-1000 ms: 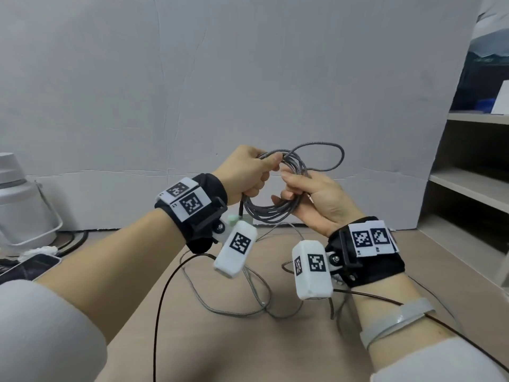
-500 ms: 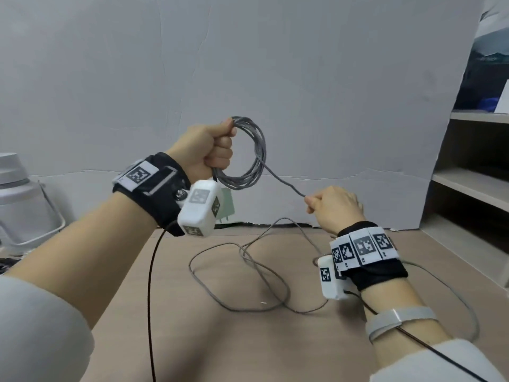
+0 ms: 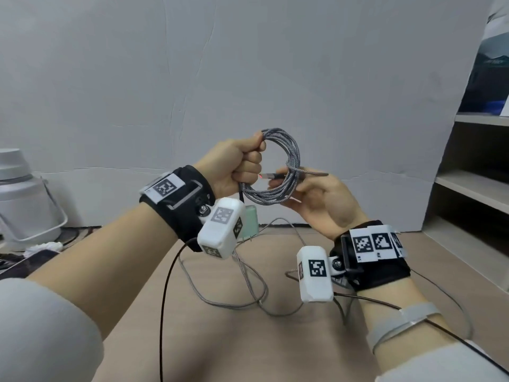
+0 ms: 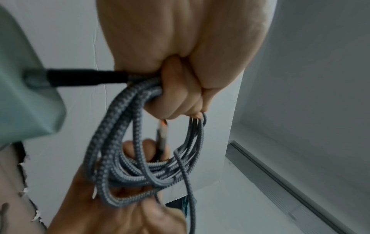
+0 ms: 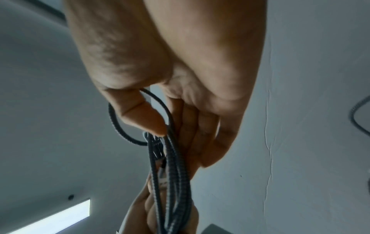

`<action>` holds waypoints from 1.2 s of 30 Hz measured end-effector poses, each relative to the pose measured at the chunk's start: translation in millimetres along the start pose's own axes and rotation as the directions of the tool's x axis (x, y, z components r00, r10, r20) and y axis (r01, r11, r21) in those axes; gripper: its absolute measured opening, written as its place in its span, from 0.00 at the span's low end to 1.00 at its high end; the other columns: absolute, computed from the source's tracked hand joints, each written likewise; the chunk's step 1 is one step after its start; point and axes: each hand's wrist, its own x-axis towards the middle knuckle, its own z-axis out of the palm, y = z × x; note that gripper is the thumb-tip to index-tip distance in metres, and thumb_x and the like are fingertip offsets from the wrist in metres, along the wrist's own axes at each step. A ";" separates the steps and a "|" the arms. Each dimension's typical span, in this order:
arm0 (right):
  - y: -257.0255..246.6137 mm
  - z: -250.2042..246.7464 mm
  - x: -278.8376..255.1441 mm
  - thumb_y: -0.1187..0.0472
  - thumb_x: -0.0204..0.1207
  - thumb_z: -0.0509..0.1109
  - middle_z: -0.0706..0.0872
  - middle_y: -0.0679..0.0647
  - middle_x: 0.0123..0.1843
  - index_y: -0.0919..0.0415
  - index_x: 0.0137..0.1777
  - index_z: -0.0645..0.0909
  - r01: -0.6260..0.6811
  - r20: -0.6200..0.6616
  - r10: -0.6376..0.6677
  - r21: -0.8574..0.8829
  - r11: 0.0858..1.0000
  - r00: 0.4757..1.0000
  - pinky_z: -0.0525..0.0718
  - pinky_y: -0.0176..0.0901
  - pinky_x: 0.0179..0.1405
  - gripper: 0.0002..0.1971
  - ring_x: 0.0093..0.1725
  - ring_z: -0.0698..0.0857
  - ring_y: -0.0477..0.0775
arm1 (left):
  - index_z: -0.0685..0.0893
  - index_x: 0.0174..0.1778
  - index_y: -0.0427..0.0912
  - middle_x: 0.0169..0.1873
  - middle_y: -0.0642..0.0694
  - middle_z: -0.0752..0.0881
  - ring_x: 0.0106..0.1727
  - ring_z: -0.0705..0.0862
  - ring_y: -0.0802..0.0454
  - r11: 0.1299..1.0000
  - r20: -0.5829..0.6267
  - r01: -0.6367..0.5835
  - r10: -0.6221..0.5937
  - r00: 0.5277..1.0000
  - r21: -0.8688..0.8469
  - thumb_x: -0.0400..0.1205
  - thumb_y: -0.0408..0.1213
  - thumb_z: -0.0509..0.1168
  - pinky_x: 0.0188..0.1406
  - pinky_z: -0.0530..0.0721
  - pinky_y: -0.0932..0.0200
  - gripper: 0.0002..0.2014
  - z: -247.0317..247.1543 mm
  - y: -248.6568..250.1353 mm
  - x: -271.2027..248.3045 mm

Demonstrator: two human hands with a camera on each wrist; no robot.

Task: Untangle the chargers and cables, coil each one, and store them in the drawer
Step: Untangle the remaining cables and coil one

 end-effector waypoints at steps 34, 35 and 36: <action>11.4 -3.4 3.5 0.50 0.86 0.64 0.88 0.63 0.53 0.65 0.54 0.83 -0.110 -0.177 0.105 -0.019 0.994 0.979 0.90 0.55 0.49 0.16 0.53 0.89 0.63 | 0.75 0.38 0.41 0.25 0.57 0.54 0.20 0.50 0.61 0.864 0.144 -0.087 0.180 0.973 -0.497 0.93 0.46 0.51 0.07 0.57 0.65 0.20 12.2 30.8 0.2; 9.9 0.1 3.7 0.51 0.86 0.64 0.86 0.62 0.54 0.63 0.56 0.84 -0.081 -0.178 0.087 0.040 0.996 0.980 0.90 0.53 0.48 0.15 0.53 0.88 0.62 | 0.75 0.38 0.40 0.25 0.57 0.54 0.20 0.51 0.62 0.834 0.176 -0.054 0.178 0.968 -0.549 0.93 0.46 0.51 0.08 0.57 0.65 0.21 15.0 28.2 -0.4; 8.3 4.0 3.3 0.52 0.87 0.65 0.84 0.60 0.52 0.62 0.56 0.85 -0.056 -0.190 0.066 0.056 0.997 0.980 0.89 0.52 0.47 0.14 0.52 0.86 0.61 | 0.76 0.38 0.39 0.25 0.57 0.54 0.20 0.51 0.62 0.811 0.197 -0.029 0.176 0.964 -0.584 0.93 0.46 0.51 0.08 0.57 0.65 0.21 17.4 25.1 -0.8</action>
